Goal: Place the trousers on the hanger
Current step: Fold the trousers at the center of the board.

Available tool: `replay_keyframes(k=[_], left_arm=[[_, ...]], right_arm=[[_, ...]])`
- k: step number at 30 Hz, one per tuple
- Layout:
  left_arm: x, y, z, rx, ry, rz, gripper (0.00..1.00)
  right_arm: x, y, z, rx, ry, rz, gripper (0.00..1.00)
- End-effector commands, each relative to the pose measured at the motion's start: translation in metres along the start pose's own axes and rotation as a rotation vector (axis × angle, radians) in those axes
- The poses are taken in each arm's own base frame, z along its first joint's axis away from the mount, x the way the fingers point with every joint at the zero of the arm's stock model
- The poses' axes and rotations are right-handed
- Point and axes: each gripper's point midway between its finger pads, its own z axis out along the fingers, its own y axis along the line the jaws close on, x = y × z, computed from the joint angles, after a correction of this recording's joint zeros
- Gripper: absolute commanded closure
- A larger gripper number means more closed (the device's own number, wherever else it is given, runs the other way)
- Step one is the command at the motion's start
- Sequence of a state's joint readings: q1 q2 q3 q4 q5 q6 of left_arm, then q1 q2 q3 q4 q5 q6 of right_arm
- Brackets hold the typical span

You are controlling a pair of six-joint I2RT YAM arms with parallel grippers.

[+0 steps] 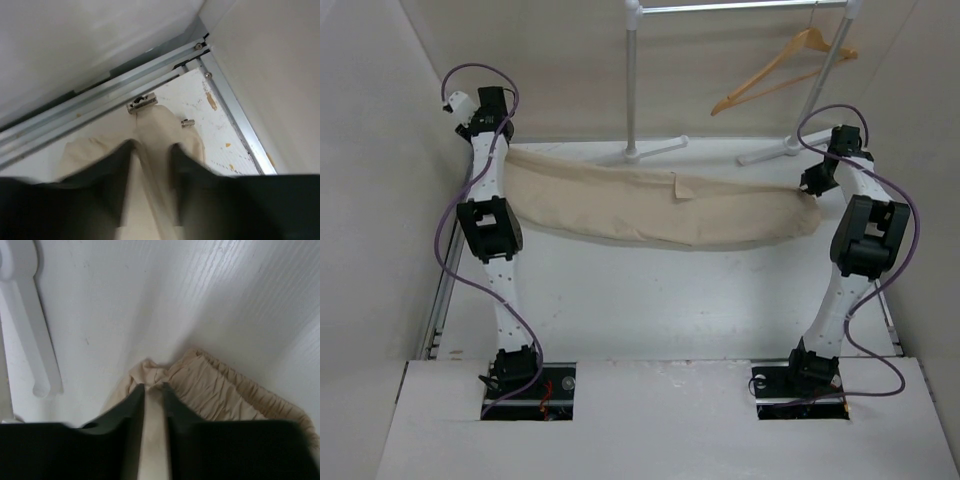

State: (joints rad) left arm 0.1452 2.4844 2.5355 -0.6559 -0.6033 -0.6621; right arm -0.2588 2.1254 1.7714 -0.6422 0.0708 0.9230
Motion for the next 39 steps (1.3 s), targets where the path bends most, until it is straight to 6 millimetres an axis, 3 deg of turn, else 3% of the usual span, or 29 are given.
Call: replay_keyframes(k=[1,3,5,7,9,11,12,13,15,17,19,21,24,29,32,35,37,39], left_arm=[[-0.075,-0.036,-0.021,0.146,-0.200,-0.098,0.54],[-0.076,-0.037,-0.030,0.174,-0.190,-0.048,0.33],[-0.075,-0.025,-0.042,0.179,-0.161,-0.018,0.25],[-0.070,0.005,-0.049,0.153,-0.118,-0.014,0.21],[-0.051,0.038,-0.057,0.134,-0.063,-0.054,0.19],[-0.017,0.064,-0.064,0.156,0.016,-0.100,0.24],[-0.002,0.073,-0.064,0.165,0.050,-0.121,0.24],[0.018,0.081,-0.066,0.188,0.098,-0.151,0.24],[0.050,0.088,-0.067,0.256,0.184,-0.225,0.22],[0.062,0.088,-0.062,0.320,0.227,-0.333,0.20],[0.068,0.080,-0.052,0.377,0.277,-0.400,0.20],[0.076,0.074,-0.039,0.393,0.322,-0.432,0.20],[0.094,0.078,-0.016,0.338,0.367,-0.462,0.22],[0.119,0.088,0.014,0.236,0.378,-0.458,0.24],[0.123,0.084,0.025,0.220,0.379,-0.456,0.26],[0.124,0.080,0.029,0.222,0.379,-0.452,0.32],[0.126,0.078,0.033,0.223,0.377,-0.448,0.46],[0.128,0.078,0.036,0.219,0.381,-0.447,0.61]], right_arm=[[-0.028,0.025,-0.019,-0.039,-0.081,0.019,0.68],[-0.028,0.034,-0.034,-0.073,-0.099,-0.003,0.50],[-0.025,0.038,-0.051,-0.102,-0.107,-0.032,0.39],[-0.020,0.039,-0.072,-0.135,-0.123,-0.049,0.33],[-0.012,0.035,-0.094,-0.182,-0.149,-0.077,0.28],[0.005,0.026,-0.110,-0.228,-0.160,-0.090,0.29],[0.014,0.021,-0.113,-0.240,-0.159,-0.098,0.33],[0.026,0.012,-0.115,-0.246,-0.152,-0.105,0.45],[0.054,-0.009,-0.113,-0.256,-0.108,-0.102,0.76],[0.074,-0.028,-0.107,-0.264,-0.078,-0.094,0.83],[0.091,-0.044,-0.100,-0.271,-0.046,-0.091,0.77],[0.098,-0.059,-0.094,-0.268,-0.027,-0.084,0.61],[0.093,-0.083,-0.087,-0.252,-0.016,-0.036,0.40],[0.075,-0.111,-0.075,-0.208,-0.038,0.046,0.24],[0.062,-0.110,-0.063,-0.206,-0.040,0.069,0.24],[0.050,-0.093,-0.055,-0.254,-0.049,0.073,0.26],[0.046,-0.088,-0.042,-0.241,-0.038,0.090,0.32],[0.050,-0.087,-0.026,-0.210,0.001,0.119,0.44]])
